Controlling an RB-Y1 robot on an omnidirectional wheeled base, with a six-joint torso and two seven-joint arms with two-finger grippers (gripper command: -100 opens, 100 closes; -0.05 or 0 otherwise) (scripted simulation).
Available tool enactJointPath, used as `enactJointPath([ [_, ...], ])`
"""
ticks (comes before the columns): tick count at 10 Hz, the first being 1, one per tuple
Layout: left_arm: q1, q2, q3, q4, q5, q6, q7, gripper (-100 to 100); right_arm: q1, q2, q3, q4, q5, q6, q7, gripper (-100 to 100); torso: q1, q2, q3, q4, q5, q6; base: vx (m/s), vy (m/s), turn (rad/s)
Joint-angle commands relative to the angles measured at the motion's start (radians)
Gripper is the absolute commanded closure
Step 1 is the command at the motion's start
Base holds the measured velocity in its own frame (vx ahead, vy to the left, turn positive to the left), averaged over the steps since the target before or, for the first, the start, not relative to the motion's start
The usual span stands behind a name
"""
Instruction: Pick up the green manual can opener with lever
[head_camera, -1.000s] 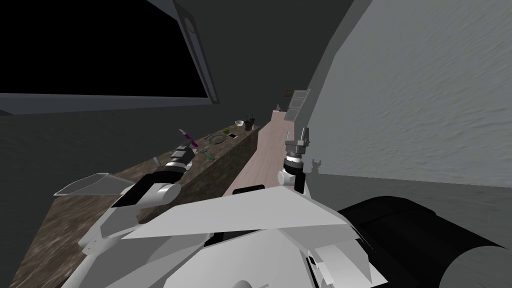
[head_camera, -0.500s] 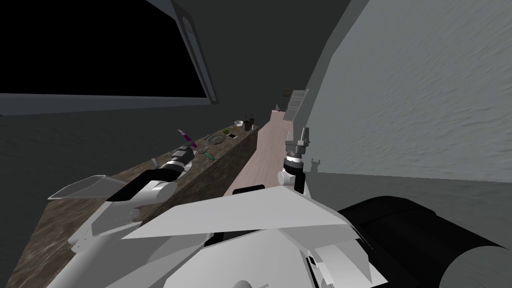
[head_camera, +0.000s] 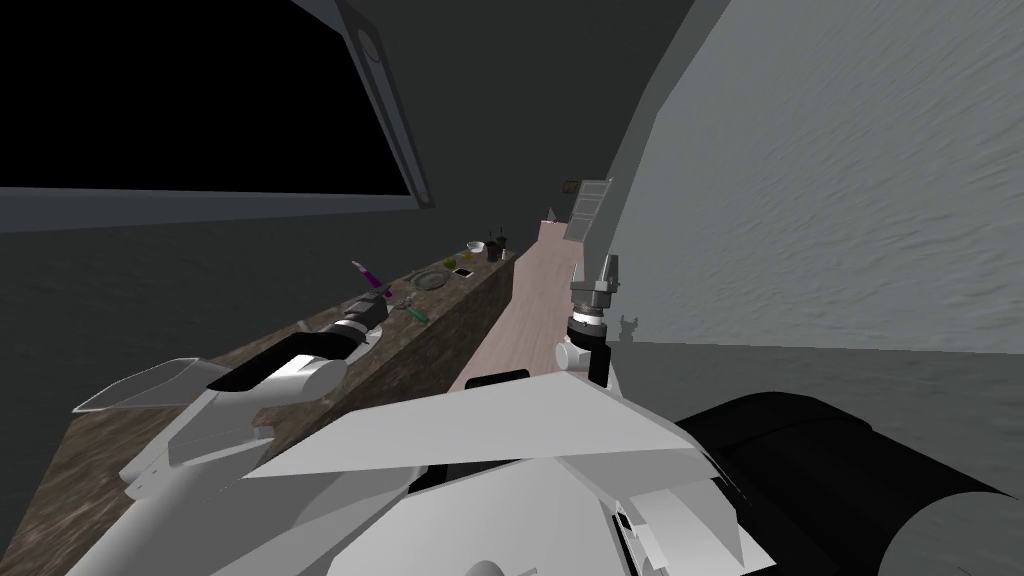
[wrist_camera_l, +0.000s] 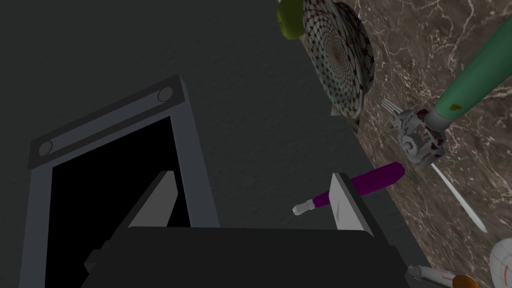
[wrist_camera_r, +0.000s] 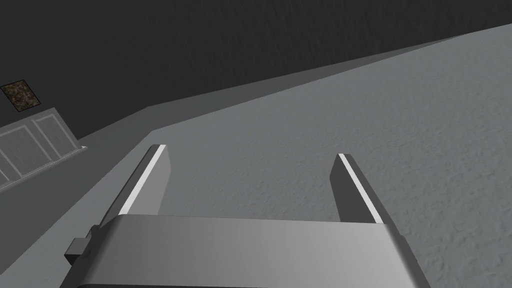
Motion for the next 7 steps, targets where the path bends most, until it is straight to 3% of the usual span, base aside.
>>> enactJointPath([
  [1, -0.015, 0.033, 0.006, 0.022, 0.035, 0.05, -0.006, -100, 0.0, 0.0, 0.0, 0.0, 0.0, 0.0, 0.0, 0, 0.0, 0.0, 0.0, 0.0, 0.0, 0.0, 0.007, 0.02, -0.082],
  [7, -0.037, 0.088, 0.015, 0.052, 0.098, 0.202, -0.015, -100, 0.0, 0.0, 0.0, 0.0, 0.0, 0.0, 0.0, 0, 0.001, -0.001, -0.001, 0.0, 0.0, 0.0, 0.013, 0.026, -0.055],
])
